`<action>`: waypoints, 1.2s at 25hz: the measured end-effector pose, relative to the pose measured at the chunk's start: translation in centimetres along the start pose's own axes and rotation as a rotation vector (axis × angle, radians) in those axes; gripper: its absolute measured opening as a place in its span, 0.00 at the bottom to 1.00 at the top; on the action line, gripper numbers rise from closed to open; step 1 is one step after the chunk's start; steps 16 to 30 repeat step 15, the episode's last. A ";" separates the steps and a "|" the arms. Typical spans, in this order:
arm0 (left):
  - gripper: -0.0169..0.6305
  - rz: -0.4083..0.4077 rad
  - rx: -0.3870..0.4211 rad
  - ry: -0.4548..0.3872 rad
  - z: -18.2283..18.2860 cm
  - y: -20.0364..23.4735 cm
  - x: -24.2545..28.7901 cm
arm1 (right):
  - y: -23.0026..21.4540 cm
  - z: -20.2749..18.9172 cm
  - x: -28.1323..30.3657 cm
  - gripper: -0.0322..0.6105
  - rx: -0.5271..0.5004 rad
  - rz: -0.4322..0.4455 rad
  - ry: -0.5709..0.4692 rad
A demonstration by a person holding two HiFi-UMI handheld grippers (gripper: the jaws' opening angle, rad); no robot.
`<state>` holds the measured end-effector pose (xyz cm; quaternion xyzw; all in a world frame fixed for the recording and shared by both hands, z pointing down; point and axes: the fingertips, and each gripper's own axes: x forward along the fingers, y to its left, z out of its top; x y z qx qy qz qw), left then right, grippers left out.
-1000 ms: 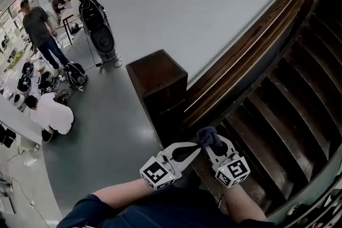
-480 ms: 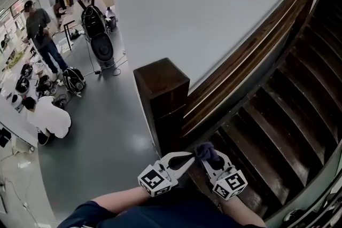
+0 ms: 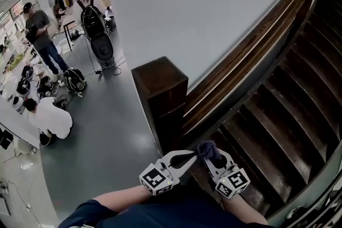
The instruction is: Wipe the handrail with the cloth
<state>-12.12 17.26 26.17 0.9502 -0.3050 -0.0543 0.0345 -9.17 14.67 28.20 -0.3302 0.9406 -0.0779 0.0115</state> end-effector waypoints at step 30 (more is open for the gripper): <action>0.03 0.002 -0.006 0.005 -0.4 0.7 0.1 | 0.0 0.1 0.4 0.20 0.010 -0.001 -0.005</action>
